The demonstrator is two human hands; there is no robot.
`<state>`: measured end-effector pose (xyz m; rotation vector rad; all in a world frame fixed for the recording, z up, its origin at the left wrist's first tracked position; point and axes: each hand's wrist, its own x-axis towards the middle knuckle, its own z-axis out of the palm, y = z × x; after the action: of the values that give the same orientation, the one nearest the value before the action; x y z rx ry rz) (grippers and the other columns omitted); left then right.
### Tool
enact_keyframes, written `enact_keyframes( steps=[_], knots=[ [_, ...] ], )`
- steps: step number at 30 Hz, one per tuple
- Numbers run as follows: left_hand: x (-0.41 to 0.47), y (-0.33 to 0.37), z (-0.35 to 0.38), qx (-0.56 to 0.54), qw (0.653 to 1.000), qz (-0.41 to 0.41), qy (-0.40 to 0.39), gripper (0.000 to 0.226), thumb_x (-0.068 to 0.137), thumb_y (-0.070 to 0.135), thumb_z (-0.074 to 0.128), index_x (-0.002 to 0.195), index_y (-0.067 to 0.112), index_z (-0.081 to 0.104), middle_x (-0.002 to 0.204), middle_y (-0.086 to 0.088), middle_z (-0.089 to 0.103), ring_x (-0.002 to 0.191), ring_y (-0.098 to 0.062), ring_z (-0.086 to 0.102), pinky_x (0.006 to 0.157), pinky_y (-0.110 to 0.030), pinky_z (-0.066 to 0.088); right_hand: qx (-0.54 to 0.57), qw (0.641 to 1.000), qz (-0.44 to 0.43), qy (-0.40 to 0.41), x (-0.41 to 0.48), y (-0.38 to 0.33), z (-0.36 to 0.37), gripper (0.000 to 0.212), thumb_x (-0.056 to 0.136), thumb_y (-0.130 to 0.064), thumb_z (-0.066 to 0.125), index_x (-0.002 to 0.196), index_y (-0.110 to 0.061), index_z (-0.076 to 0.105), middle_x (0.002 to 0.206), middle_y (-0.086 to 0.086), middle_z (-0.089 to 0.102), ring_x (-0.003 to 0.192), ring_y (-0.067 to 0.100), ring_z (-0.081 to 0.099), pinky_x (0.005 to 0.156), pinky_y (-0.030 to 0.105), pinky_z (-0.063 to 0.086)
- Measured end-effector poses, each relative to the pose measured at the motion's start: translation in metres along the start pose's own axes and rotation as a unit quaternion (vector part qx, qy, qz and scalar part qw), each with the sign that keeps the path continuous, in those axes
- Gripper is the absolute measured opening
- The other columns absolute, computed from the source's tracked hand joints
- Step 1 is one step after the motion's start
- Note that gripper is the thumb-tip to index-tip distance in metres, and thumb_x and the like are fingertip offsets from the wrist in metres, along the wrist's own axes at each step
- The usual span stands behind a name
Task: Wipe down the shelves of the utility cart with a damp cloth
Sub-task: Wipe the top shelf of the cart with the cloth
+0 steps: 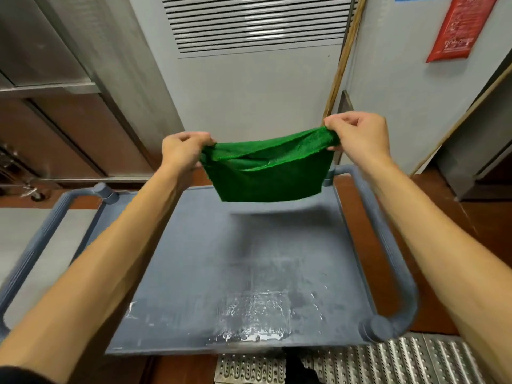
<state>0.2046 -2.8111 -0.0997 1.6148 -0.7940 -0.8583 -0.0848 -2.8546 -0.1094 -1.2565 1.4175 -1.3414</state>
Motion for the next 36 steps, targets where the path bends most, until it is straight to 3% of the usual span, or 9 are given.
enact_keyframes(
  steps=[2, 4, 10, 13, 16, 20, 22, 28, 36],
  knots=[
    [0.016, 0.002, 0.012, 0.000, 1.000, 0.006, -0.001, 0.012, 0.073, 0.006, 0.077, 0.083, 0.011, 0.073, 0.088, -0.007, 0.070, 0.096, -0.029, 0.071, 0.083, -0.042, 0.060, 0.002, 1.000, -0.002, 0.003, 0.016, 0.005, -0.001, 0.009, 0.081, -0.018, 0.070, 0.084, -0.016, 0.079, 0.080, 0.008, 0.075, 0.076, 0.013, 0.072, 0.060, 0.023, 0.058],
    [0.024, -0.006, 0.024, 0.040, 0.999, 0.014, -0.007, 0.017, 0.079, 0.004, 0.074, 0.095, 0.009, 0.072, 0.087, -0.003, 0.068, 0.081, -0.017, 0.066, 0.062, -0.024, 0.057, -0.004, 1.000, 0.016, 0.008, 0.026, 0.021, 0.000, 0.011, 0.081, -0.019, 0.070, 0.086, -0.015, 0.079, 0.081, 0.006, 0.075, 0.071, 0.013, 0.072, 0.059, 0.026, 0.059],
    [0.046, -0.103, 0.055, 0.117, 0.989, -0.085, -0.028, 0.017, 0.081, 0.002, 0.070, 0.082, 0.019, 0.074, 0.084, -0.004, 0.070, 0.073, -0.016, 0.062, 0.052, -0.024, 0.053, -0.070, 0.988, 0.136, 0.020, 0.025, 0.127, 0.011, 0.008, 0.080, -0.019, 0.071, 0.074, -0.020, 0.076, 0.073, 0.000, 0.074, 0.065, 0.015, 0.072, 0.056, 0.030, 0.060],
    [0.041, -0.167, 0.062, 0.188, 0.969, -0.153, -0.041, 0.014, 0.079, 0.008, 0.073, 0.083, 0.020, 0.076, 0.082, -0.007, 0.072, 0.075, -0.021, 0.063, 0.067, -0.038, 0.059, -0.145, 0.969, 0.199, -0.014, 0.007, 0.185, 0.013, 0.013, 0.080, -0.020, 0.067, 0.069, -0.021, 0.074, 0.079, -0.004, 0.076, 0.057, 0.013, 0.071, 0.061, 0.036, 0.063],
    [0.025, -0.215, 0.065, 0.289, 0.938, -0.180, -0.070, 0.017, 0.082, 0.011, 0.074, 0.095, 0.021, 0.077, 0.097, -0.015, 0.074, 0.080, -0.027, 0.066, 0.079, -0.037, 0.056, -0.214, 0.944, 0.240, -0.070, -0.014, 0.228, 0.015, 0.021, 0.087, -0.014, 0.061, 0.103, -0.020, 0.075, 0.100, 0.002, 0.073, 0.057, 0.019, 0.069, 0.063, 0.034, 0.062],
    [-0.006, -0.248, 0.057, 0.381, 0.902, -0.168, -0.115, 0.030, 0.086, 0.011, 0.068, 0.114, 0.021, 0.075, 0.114, -0.013, 0.073, 0.105, -0.030, 0.067, 0.095, -0.031, 0.050, -0.302, 0.919, 0.217, -0.132, -0.037, 0.251, 0.013, 0.034, 0.092, -0.016, 0.058, 0.125, -0.018, 0.067, 0.082, 0.009, 0.069, 0.055, 0.015, 0.059, 0.062, 0.029, 0.050],
    [-0.017, -0.257, 0.050, 0.382, 0.902, -0.166, -0.118, 0.034, 0.088, 0.011, 0.066, 0.120, 0.021, 0.072, 0.113, -0.012, 0.073, 0.103, -0.028, 0.067, 0.094, -0.029, 0.048, -0.332, 0.906, 0.209, -0.160, -0.049, 0.256, 0.010, 0.038, 0.093, -0.017, 0.056, 0.131, -0.018, 0.063, 0.079, 0.008, 0.066, 0.050, 0.008, 0.048, 0.054, 0.028, 0.038],
    [-0.036, -0.260, 0.049, 0.373, 0.911, -0.135, -0.116, 0.036, 0.093, 0.014, 0.064, 0.128, 0.020, 0.067, 0.102, -0.014, 0.072, 0.104, -0.029, 0.067, 0.097, -0.028, 0.045, -0.350, 0.898, 0.203, -0.175, -0.076, 0.257, 0.004, 0.046, 0.097, -0.011, 0.048, 0.141, -0.023, 0.053, 0.089, 0.016, 0.071, 0.046, 0.012, 0.044, 0.038, 0.020, 0.029],
    [-0.061, -0.266, 0.034, 0.373, 0.913, -0.116, -0.119, 0.036, 0.095, 0.017, 0.063, 0.131, 0.021, 0.066, 0.118, -0.016, 0.071, 0.103, -0.028, 0.066, 0.095, -0.025, 0.044, -0.354, 0.890, 0.222, -0.179, -0.102, 0.255, -0.004, 0.047, 0.096, -0.012, 0.045, 0.142, -0.021, 0.051, 0.118, 0.015, 0.069, 0.050, 0.010, 0.044, 0.042, 0.022, 0.030]
  ],
)
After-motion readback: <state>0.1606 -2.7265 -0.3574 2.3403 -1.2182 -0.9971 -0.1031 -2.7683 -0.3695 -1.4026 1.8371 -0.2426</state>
